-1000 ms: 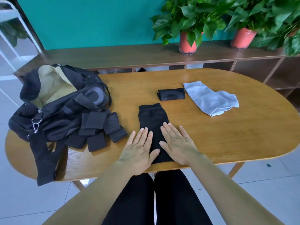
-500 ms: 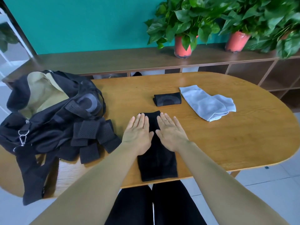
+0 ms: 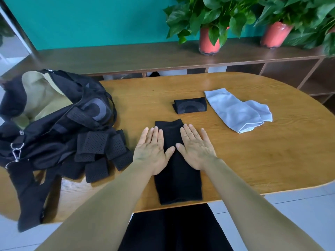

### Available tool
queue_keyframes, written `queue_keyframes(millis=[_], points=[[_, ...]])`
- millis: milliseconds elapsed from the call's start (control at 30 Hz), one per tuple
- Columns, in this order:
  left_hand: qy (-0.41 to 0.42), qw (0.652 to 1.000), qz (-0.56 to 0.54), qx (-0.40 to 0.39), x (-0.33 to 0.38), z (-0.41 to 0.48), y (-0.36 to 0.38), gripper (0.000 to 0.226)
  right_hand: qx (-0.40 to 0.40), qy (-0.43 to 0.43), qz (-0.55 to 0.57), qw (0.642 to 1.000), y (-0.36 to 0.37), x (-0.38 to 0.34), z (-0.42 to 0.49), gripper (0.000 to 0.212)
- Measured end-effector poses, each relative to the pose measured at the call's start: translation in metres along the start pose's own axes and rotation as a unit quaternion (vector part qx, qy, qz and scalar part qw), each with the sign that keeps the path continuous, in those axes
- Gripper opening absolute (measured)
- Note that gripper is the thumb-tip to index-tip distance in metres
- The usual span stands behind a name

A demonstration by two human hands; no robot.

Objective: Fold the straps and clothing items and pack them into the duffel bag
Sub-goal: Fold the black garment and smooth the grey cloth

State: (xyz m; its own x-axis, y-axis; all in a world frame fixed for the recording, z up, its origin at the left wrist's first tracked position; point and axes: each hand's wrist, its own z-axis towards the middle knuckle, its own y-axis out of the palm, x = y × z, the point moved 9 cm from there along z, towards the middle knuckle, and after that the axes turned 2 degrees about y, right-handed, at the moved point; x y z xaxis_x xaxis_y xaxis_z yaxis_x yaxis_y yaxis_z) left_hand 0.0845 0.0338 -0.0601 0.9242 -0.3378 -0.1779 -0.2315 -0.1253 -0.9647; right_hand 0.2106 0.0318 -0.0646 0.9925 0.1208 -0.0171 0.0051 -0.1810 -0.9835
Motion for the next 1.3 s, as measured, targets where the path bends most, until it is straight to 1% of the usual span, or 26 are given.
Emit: queue_keyframes(millis=[67,133,233,300,400,533,600,667,733,800,867,933,967,1000,1067,1100,1133,1233,1300], points=[[0.000,1.000,0.014,0.007,0.001,-0.003,-0.009,0.074,0.000,-0.003,0.015,1.000,-0.002,0.001,-0.004,0.063],[0.023,0.998,-0.006,0.053,0.005,-0.011,-0.028,0.069,0.026,-0.011,0.052,0.998,-0.011,0.004,-0.017,0.063],[0.108,0.981,-0.065,0.147,0.014,-0.043,-0.050,0.064,0.104,-0.058,0.104,0.987,-0.033,0.003,-0.057,0.060],[0.173,0.961,-0.108,0.185,0.021,-0.072,-0.052,0.067,0.140,-0.096,0.127,0.977,-0.039,-0.002,-0.090,0.057],[0.226,0.947,-0.149,0.171,0.032,-0.106,-0.037,0.066,0.137,-0.134,0.146,0.970,-0.025,-0.013,-0.126,0.063],[0.227,0.957,-0.127,0.128,0.038,-0.125,-0.017,0.082,0.099,-0.147,0.128,0.976,-0.003,-0.021,-0.146,0.074],[0.219,0.961,-0.114,0.124,0.036,-0.127,-0.011,0.090,0.097,-0.146,0.112,0.978,0.000,-0.020,-0.148,0.071],[0.222,0.960,-0.110,0.135,0.035,-0.129,-0.009,0.085,0.105,-0.146,0.113,0.977,0.000,-0.018,-0.147,0.066],[0.227,0.955,-0.114,0.154,0.034,-0.131,-0.012,0.069,0.106,-0.147,0.118,0.976,-0.001,-0.016,-0.146,0.059],[0.221,0.949,-0.135,0.177,0.031,-0.133,-0.017,0.059,0.102,-0.129,0.152,0.975,-0.005,-0.012,-0.145,0.051],[0.190,0.945,-0.186,0.188,0.025,-0.131,-0.021,0.057,0.089,-0.081,0.242,0.963,-0.009,-0.001,-0.141,0.041],[0.125,0.941,-0.259,0.179,0.013,-0.126,-0.021,0.051,0.074,-0.037,0.358,0.930,-0.011,0.007,-0.134,0.026],[0.088,0.933,-0.296,0.184,0.006,-0.121,-0.022,0.041,0.083,-0.016,0.397,0.914,-0.013,0.010,-0.129,0.017],[0.055,0.924,-0.329,0.189,0.000,-0.117,-0.022,0.036,0.098,0.010,0.426,0.900,-0.015,0.014,-0.124,0.018],[-0.002,0.913,-0.360,0.189,-0.007,-0.109,-0.023,0.048,0.122,0.069,0.465,0.874,-0.013,0.020,-0.116,0.039],[-0.025,0.915,-0.357,0.185,-0.008,-0.105,-0.023,0.051,0.131,0.096,0.477,0.864,-0.011,0.022,-0.112,0.044],[-0.040,0.919,-0.348,0.182,-0.009,-0.102,-0.024,0.051,0.137,0.117,0.479,0.859,-0.008,0.023,-0.108,0.043],[-0.065,0.932,-0.312,0.175,-0.009,-0.089,-0.023,0.045,0.149,0.155,0.428,0.878,-0.006,0.025,-0.101,0.035],[-0.069,0.937,-0.294,0.173,-0.008,-0.084,-0.025,0.032,0.155,0.164,0.403,0.887,-0.007,0.027,-0.098,0.031]])
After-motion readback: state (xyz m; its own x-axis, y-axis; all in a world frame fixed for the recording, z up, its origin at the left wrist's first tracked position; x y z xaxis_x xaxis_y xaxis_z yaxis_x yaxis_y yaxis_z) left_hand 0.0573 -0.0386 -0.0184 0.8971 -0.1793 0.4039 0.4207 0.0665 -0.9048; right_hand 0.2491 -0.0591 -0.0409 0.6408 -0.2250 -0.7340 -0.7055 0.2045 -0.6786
